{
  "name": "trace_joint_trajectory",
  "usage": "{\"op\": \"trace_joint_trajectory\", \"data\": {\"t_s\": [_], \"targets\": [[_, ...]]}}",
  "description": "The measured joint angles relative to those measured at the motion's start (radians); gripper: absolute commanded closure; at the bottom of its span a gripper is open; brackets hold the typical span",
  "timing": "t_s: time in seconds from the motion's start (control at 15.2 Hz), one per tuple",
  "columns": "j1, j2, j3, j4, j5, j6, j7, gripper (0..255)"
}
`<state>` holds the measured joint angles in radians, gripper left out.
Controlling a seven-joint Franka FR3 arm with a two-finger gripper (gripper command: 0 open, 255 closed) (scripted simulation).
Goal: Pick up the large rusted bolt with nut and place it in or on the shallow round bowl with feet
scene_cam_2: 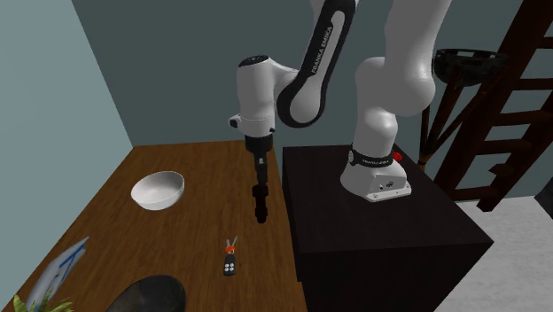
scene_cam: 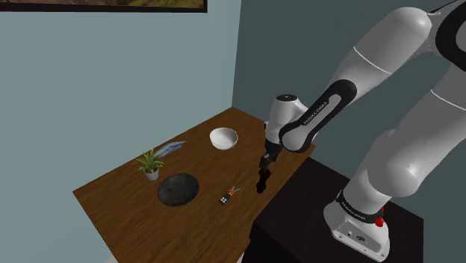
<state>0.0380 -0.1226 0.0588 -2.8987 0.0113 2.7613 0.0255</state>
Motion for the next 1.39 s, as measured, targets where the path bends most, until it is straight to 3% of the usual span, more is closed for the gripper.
{"op": "trace_joint_trajectory", "data": {"t_s": [0.59, 0.99, 1.06, 1.39], "targets": [[-0.005, 0.22, -0.009, 0.025, -0.052, 0.2, 0.039, 0], [-0.002, 0.234, -0.01, 0.027, -0.057, 0.212, 0.045, 0], [-0.002, 0.234, -0.01, 0.027, -0.057, 0.212, 0.045, 255], [-0.002, 0.233, -0.01, 0.027, -0.057, 0.212, 0.046, 255]]}}
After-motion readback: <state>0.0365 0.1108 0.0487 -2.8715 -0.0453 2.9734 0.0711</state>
